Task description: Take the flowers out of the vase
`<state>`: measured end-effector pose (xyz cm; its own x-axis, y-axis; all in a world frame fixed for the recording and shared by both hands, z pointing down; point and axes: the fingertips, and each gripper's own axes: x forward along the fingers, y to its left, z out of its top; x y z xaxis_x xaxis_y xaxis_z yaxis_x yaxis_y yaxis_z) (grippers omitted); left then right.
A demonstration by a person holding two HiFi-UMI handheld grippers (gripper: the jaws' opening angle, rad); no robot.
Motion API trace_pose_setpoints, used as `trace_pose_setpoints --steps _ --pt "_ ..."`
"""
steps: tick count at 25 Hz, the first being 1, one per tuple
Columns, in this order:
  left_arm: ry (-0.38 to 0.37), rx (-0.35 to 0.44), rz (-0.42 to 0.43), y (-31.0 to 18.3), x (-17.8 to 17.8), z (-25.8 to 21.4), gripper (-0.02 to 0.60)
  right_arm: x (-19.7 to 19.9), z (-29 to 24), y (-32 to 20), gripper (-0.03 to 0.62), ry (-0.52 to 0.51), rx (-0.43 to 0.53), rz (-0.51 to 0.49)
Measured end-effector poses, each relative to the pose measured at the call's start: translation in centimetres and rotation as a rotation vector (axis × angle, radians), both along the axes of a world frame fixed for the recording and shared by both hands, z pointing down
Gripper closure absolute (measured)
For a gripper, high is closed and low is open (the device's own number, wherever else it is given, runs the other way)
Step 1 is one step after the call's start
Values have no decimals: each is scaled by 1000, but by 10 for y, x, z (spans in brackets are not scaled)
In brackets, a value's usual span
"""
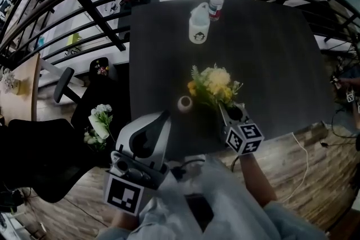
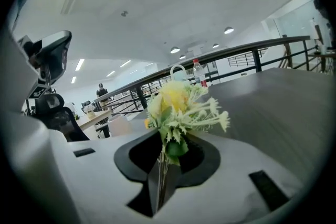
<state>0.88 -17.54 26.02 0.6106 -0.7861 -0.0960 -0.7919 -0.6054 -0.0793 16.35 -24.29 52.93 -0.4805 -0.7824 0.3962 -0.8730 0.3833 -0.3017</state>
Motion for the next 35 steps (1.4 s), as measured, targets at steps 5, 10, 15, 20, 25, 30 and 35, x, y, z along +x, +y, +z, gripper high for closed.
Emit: trace_pose_setpoints --steps 5,10,15,20,25,30,35 --pt "-4 -5 18 -2 1 1 581 5 17 -1 511 64 -36 23" --pt "-5 -16 21 -3 3 2 581 17 28 -1 486 118 -66 60" --pt "-9 -21 31 -1 4 3 581 22 31 0 429 164 -85 78" --pt "-7 -18 33 2 1 4 581 24 27 2 394 176 -66 92" --pt "-4 -12 39 3 2 1 581 25 8 1 381 209 -8 90" --pt "-6 -2 62 6 6 -2 581 29 -14 0 379 201 39 108" --pt "2 12 83 10 9 -7 581 28 -39 3 381 182 87 124"
